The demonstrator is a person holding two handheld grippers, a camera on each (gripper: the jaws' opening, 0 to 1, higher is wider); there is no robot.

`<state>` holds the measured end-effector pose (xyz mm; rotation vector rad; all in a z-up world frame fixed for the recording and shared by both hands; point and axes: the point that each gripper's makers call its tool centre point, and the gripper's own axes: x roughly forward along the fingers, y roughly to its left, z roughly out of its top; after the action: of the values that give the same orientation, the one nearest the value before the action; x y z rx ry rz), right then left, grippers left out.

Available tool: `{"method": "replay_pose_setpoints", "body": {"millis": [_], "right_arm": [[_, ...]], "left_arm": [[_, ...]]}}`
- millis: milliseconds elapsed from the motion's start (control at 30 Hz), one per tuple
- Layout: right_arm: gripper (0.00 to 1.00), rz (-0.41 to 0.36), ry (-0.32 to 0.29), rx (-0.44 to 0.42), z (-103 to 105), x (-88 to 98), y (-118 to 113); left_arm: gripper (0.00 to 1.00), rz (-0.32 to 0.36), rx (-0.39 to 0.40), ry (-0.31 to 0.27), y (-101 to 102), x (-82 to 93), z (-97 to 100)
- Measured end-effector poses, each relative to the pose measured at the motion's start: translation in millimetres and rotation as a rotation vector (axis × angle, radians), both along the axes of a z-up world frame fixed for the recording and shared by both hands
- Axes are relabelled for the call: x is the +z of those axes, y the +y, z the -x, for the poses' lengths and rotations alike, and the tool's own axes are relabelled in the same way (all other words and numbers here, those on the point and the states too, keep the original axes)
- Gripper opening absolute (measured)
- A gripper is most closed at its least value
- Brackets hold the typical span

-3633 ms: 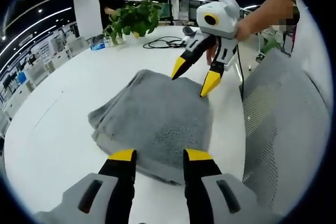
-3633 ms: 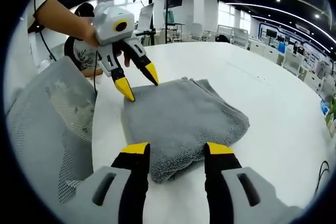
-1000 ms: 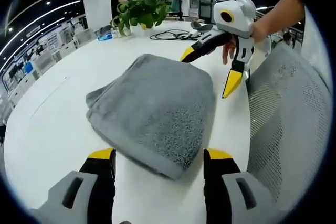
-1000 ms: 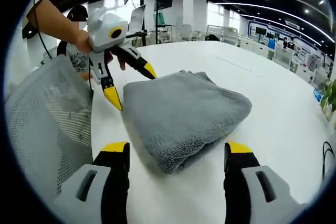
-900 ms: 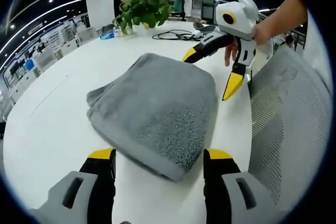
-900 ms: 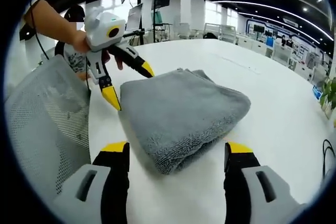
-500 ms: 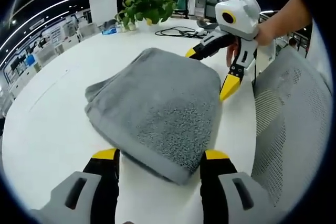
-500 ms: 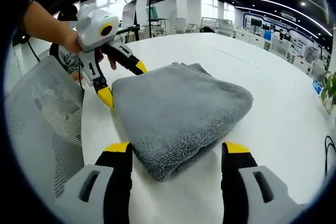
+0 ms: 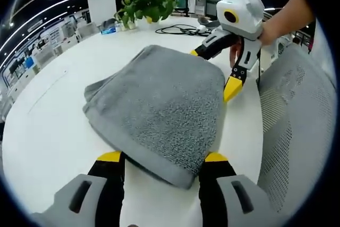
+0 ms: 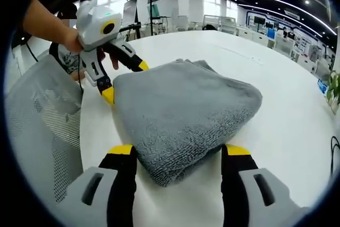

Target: Fold the towel on the table until its edges align and the towel forms a compact rectangular stack.

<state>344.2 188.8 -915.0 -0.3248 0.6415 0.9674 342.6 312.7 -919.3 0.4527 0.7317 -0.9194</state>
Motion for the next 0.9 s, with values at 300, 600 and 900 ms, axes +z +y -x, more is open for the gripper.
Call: {"method": "replay_pose_setpoints", "body": {"millis": [300,600,900], "right_arm": [[0.62,-0.001,0.006,-0.018,-10.2,0.2,1.4],[0.63,0.003,0.013,-0.022,-20.1,0.2,2.0],[0.63,0.009,0.009,-0.021,-33.0,0.1,4.1]], "left_arm": [[0.57,-0.005,0.001,0.004,-2.7,-0.3,-11.3],[0.57,-0.014,-0.006,0.004,-5.0,2.4,-18.7],[0.57,-0.013,-0.001,0.009,-2.3,6.1,-29.1]]}}
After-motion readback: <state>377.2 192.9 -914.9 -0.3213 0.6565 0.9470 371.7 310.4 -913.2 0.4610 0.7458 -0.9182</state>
